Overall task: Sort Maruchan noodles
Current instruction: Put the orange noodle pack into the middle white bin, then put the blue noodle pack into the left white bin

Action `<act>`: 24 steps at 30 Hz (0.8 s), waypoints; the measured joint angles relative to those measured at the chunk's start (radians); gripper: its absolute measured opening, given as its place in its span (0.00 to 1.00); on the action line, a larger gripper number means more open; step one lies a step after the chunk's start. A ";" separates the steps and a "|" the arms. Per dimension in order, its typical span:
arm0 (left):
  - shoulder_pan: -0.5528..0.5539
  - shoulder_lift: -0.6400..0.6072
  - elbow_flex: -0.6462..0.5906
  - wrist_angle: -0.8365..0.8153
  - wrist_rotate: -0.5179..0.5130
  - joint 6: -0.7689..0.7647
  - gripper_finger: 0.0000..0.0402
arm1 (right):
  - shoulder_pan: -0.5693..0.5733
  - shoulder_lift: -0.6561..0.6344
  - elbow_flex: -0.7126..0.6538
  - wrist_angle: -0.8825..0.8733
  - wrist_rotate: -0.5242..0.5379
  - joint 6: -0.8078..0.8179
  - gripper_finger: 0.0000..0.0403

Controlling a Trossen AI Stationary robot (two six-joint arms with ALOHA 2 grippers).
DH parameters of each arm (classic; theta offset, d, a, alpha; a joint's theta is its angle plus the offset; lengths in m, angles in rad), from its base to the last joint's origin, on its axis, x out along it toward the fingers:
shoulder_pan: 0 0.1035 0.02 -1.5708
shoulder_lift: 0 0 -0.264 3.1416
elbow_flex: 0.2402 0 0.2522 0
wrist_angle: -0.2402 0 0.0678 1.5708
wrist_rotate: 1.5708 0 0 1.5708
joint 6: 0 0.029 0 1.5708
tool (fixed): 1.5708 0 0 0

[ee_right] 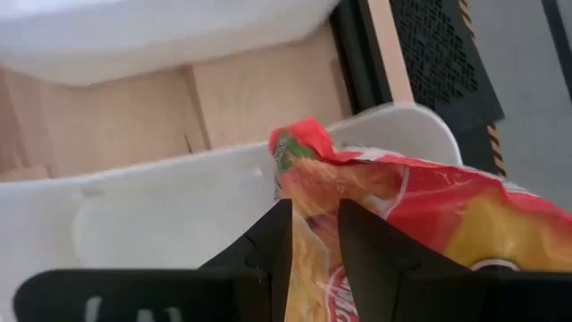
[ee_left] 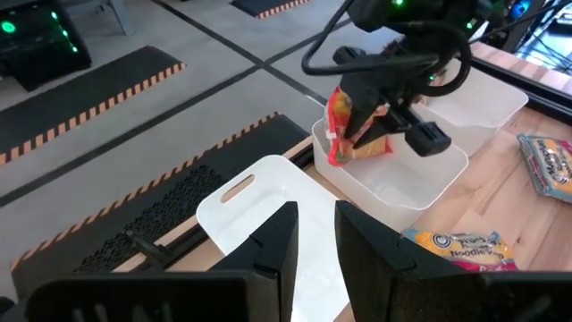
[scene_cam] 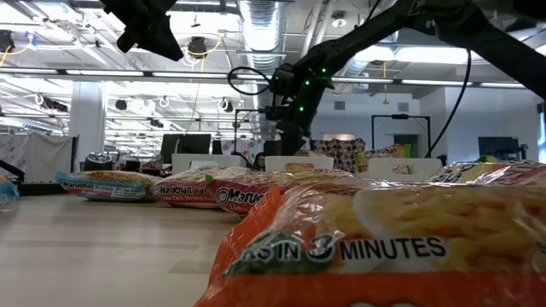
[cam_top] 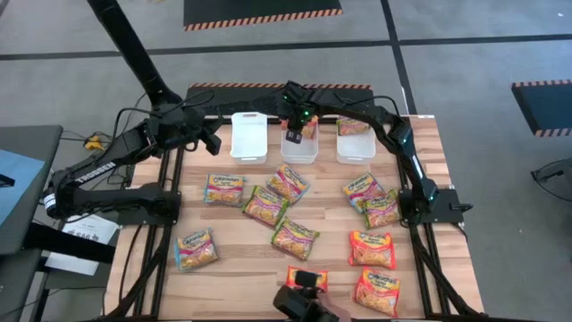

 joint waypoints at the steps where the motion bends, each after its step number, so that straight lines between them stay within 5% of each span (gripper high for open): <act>1: 0.000 0.000 0.000 0.000 0.000 0.000 0.17 | 0.000 0.000 0.000 -0.003 0.004 0.000 0.29; 18: 0.000 0.000 0.000 0.000 0.000 -0.004 0.17 | 0.028 -0.001 0.003 -0.004 -0.007 0.000 0.29; 24: 0.000 0.000 0.000 -0.001 0.000 -0.004 0.17 | 0.036 -0.010 0.123 -0.119 -0.004 0.017 0.29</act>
